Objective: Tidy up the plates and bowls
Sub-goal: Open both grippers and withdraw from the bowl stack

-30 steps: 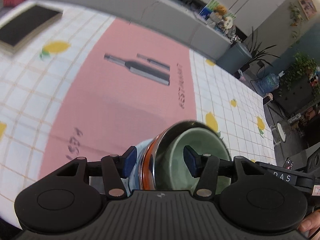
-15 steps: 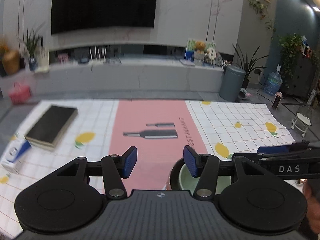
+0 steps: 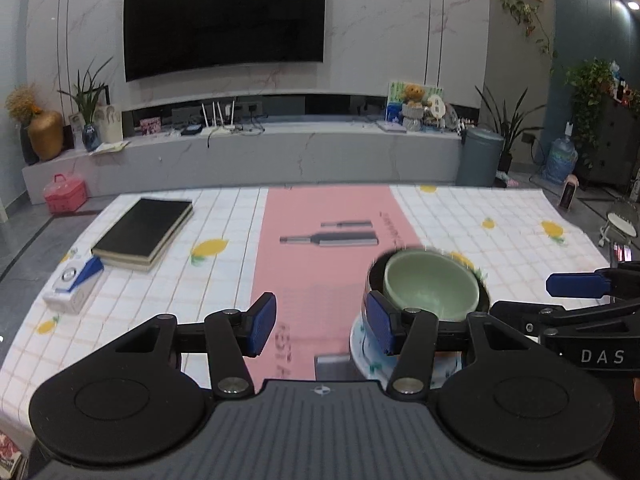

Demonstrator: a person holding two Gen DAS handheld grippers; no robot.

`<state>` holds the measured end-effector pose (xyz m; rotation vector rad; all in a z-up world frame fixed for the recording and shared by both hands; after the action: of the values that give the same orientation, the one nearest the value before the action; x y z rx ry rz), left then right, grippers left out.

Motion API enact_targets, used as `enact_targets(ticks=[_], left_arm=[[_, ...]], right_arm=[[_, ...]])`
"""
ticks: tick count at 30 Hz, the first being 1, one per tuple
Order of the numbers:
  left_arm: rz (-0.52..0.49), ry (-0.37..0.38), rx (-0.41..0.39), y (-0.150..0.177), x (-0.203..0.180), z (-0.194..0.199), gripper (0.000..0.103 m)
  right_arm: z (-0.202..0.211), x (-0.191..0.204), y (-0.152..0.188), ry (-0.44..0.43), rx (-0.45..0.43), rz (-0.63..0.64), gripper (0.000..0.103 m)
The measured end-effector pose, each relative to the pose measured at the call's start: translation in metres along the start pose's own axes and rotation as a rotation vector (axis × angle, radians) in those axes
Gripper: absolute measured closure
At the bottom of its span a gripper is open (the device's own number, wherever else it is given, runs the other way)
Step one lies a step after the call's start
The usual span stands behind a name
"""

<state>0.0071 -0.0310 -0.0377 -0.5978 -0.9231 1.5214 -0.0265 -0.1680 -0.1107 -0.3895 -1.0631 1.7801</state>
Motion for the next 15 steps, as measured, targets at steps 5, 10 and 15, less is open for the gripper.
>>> enact_targets(ticks=[5,10,15], left_arm=[[-0.019,-0.043,0.053,0.024,-0.003,-0.003,0.043],[-0.076,-0.097,0.039,0.037,-0.005,-0.001,0.043],[-0.072,-0.09,0.081,0.046,-0.005,-0.013,0.042]], right_arm=[[-0.012,0.009,0.026,0.037,0.072,-0.017,0.032],[-0.02,0.006,0.038,0.078,0.085,-0.07,0.032],[-0.026,0.001,0.042,0.103,0.093,-0.096,0.032]])
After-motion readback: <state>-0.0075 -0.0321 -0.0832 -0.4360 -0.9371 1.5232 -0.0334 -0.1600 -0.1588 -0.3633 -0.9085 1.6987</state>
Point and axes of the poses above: each gripper's, at about its wrist camera, not at the fingertips, and z roughly against the way its jaws point, x to its left, y to its underside, the point moved 7 cm from there along -z, roughly the way its jaws point, and after that the axes turned 15 degrees about -y, right-handed, at the moved point
